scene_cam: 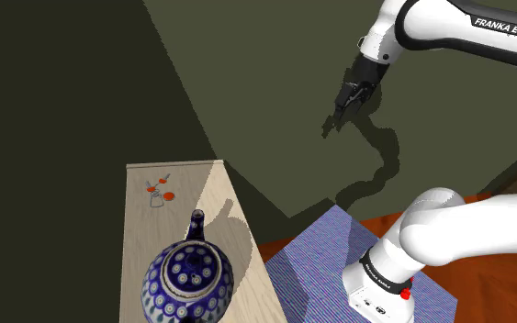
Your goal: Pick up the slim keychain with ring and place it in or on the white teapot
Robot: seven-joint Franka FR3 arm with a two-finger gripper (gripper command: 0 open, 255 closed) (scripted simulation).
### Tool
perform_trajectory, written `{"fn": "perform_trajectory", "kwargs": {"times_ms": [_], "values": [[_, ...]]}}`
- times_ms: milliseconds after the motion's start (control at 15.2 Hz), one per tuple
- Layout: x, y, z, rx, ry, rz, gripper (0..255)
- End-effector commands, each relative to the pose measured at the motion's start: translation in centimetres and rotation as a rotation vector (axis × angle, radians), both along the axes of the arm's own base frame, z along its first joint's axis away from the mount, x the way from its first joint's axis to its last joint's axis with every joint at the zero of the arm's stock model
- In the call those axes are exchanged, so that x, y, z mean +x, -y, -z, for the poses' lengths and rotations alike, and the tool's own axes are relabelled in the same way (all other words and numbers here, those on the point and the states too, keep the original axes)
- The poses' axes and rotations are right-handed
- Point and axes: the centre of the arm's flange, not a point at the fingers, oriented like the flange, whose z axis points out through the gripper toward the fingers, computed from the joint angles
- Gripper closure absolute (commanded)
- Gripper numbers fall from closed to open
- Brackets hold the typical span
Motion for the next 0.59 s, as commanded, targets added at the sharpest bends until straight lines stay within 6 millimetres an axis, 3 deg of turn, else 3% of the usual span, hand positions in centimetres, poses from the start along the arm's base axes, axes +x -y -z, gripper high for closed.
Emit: {"fn": "perform_trajectory", "kwargs": {"times_ms": [0,528], "values": [[0.0,0.0,0.0,0.000,0.000,0.000,0],[4.8,-8.7,3.9,0.003,-0.021,-0.006,0]]}}
